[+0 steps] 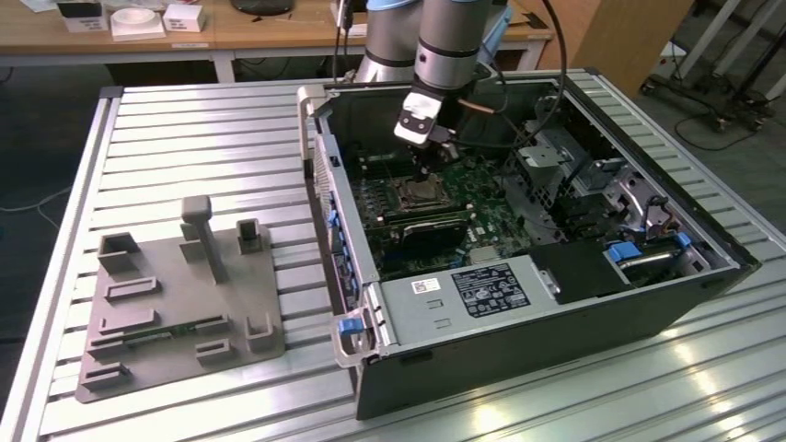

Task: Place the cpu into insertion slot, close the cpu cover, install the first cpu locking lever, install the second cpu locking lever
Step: 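Install the first cpu locking lever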

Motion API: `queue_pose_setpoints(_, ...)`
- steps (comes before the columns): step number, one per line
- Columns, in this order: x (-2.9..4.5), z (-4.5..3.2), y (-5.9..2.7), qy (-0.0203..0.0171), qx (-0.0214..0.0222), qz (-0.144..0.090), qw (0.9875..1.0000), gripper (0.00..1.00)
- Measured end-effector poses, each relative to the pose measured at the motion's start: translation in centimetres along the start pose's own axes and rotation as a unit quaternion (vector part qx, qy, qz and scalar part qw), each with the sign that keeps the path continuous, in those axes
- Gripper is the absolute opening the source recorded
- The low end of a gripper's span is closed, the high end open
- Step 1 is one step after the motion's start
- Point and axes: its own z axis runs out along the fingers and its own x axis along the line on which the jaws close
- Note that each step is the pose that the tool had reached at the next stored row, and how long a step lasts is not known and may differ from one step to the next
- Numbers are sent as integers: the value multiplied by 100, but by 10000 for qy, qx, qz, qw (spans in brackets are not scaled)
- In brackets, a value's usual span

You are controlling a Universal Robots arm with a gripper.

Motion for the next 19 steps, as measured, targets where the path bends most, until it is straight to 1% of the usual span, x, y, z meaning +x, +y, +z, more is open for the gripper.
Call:
queue_pose_setpoints(2,0,0,0,2,-3,-139,9999,10)
queue_pose_setpoints(5,0,0,0,4,-6,-376,9993,10)
queue_pose_setpoints(9,0,0,0,8,-11,-671,9977,10)
queue_pose_setpoints(11,0,0,0,9,-13,-779,9970,10)
queue_pose_setpoints(12,0,0,0,9,-13,-799,9968,10)
queue_pose_setpoints(19,0,-27,0,14,-15,-813,9967,10)
